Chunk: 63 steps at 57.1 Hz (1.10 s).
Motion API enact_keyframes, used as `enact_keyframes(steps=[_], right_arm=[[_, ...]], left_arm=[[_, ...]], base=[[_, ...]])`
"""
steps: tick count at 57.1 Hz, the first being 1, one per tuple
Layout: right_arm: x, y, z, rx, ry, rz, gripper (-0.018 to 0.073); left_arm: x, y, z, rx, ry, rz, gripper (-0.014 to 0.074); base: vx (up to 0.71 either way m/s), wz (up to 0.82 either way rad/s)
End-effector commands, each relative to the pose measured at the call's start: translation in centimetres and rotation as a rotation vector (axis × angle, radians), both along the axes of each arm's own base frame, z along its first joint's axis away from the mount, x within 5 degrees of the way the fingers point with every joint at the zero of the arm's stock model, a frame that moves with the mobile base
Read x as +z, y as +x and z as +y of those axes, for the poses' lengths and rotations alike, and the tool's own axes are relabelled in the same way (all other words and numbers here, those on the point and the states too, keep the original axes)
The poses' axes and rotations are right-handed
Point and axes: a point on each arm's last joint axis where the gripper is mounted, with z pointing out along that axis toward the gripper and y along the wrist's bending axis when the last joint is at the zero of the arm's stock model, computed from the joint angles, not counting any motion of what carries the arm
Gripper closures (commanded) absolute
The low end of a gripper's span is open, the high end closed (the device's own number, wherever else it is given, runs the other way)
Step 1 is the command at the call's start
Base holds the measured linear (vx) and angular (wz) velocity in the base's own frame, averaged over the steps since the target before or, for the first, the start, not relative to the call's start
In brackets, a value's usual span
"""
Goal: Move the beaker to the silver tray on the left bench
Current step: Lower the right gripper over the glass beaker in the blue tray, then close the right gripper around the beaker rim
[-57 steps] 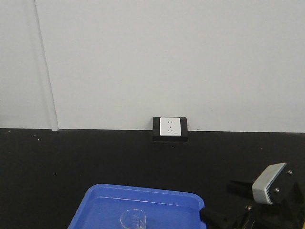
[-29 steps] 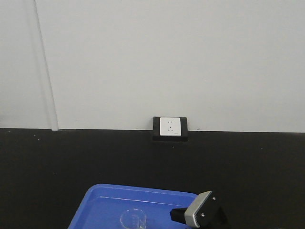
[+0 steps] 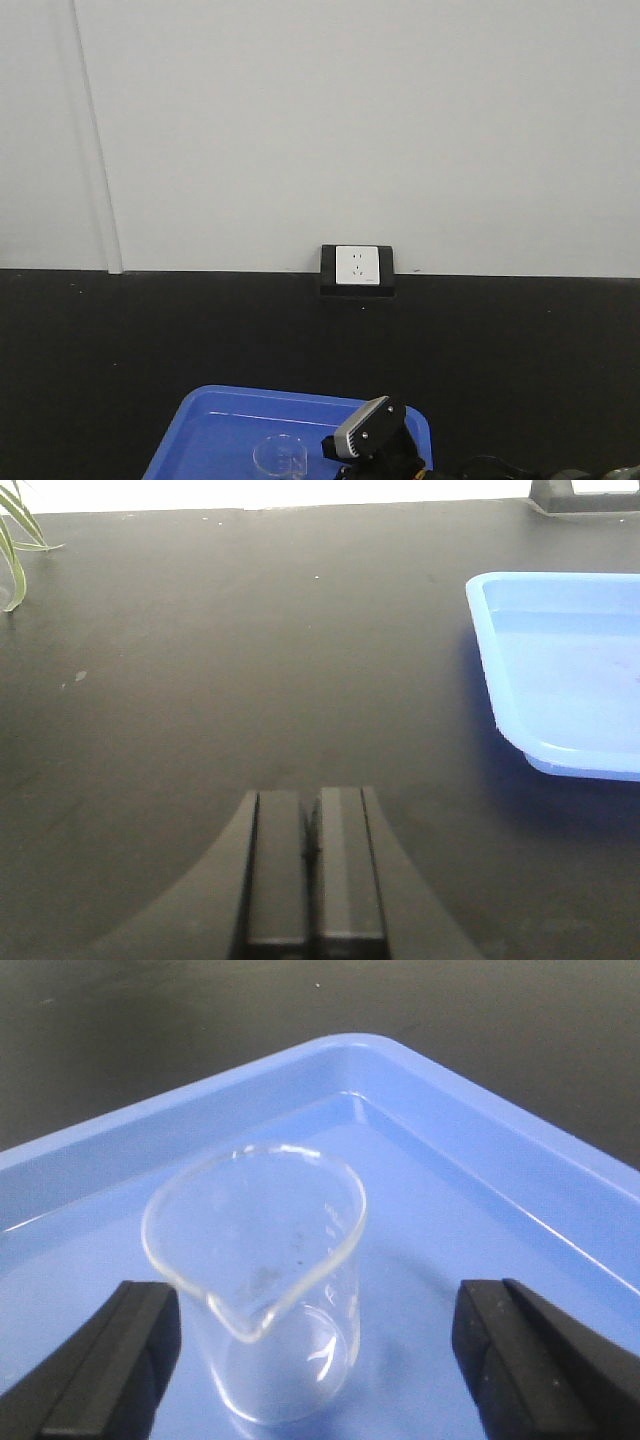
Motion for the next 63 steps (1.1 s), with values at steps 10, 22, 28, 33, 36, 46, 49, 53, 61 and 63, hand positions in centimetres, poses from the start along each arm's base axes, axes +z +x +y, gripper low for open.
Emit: enact_keyframes(steps=[10, 22, 28, 33, 36, 46, 49, 53, 61, 63], right_arm=[[1.5, 1.6, 1.2, 0.030, 0.115, -0.062, -0.0034], [1.5, 2.4, 1.8, 0.051, 0.143, -0.081, -0.0034], [1.5, 2.8, 2.0, 0.052, 0.160, -0.075, -0.0034], [1.4, 3.2, 2.3, 0.058, 0.167, -0.075, -0.0034], [1.3, 3.4, 2.4, 0.071, 0.164, -0.075, -0.0034], [1.2, 3.9, 2.8, 0.090, 0.182, -0.081, -0.0034], [1.3, 4.0, 2.9, 0.095, 0.188, -0.087, -0.0034], [1.3, 4.2, 3.3, 0.101, 0.190, -0.090, -0.0034], [1.0, 4.2, 4.9, 0.141, 0.190, -0.101, -0.0034], [0.9, 4.2, 5.4, 0.150, 0.192, -0.103, -0.0034]], left_arm=[[-0.2, 0.1, -0.1, -0.008, -0.005, -0.066, 0.0595], [-0.2, 0.1, -0.1, -0.008, -0.005, -0.066, 0.0595], [-0.2, 0.1, -0.1, -0.008, -0.005, -0.066, 0.0595], [-0.2, 0.1, -0.1, -0.008, -0.005, -0.066, 0.0595], [-0.2, 0.1, -0.1, -0.008, -0.005, -0.066, 0.0595], [-0.2, 0.1, -0.1, -0.008, -0.005, -0.066, 0.0595], [-0.2, 0.1, -0.1, -0.008, -0.005, -0.066, 0.0595], [-0.2, 0.1, -0.1, -0.008, -0.005, -0.066, 0.0595], [-0.2, 0.1, -0.1, -0.008, -0.005, -0.066, 0.0595], [-0.2, 0.1, -0.1, -0.008, -0.005, -0.066, 0.0595]], base=[[0.00, 0.00], [0.00, 0.00], [0.00, 0.00], [0.00, 0.00], [0.00, 0.00], [0.00, 0.00], [0.00, 0.00], [0.00, 0.00], [0.00, 0.00], [0.00, 0.00]])
